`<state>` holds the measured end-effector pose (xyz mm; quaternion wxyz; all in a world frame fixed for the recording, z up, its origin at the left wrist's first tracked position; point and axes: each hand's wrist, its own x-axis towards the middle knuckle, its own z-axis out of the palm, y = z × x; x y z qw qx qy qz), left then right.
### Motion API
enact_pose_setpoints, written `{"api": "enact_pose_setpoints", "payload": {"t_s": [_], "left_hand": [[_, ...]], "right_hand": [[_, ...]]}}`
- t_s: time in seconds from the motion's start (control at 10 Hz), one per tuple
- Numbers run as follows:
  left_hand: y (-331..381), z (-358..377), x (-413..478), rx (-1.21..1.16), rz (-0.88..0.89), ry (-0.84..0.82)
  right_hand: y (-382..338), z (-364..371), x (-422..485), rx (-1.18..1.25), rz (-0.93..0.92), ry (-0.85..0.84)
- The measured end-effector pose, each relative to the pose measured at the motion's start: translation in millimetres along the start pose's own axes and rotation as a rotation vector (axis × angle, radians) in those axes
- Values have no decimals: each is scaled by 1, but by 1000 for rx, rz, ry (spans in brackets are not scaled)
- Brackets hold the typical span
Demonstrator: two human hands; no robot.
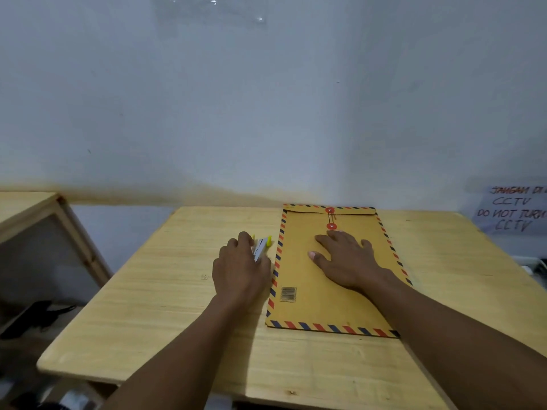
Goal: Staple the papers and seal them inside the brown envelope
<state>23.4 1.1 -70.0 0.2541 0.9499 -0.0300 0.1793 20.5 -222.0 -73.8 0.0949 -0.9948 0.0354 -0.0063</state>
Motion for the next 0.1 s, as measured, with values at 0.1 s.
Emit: {"api": "enact_pose_setpoints", "payload": {"t_s": [0.1], "left_hand": [[3, -12, 6, 88, -6, -42]], "right_hand": [[4, -17, -7, 12, -23, -6]]}}
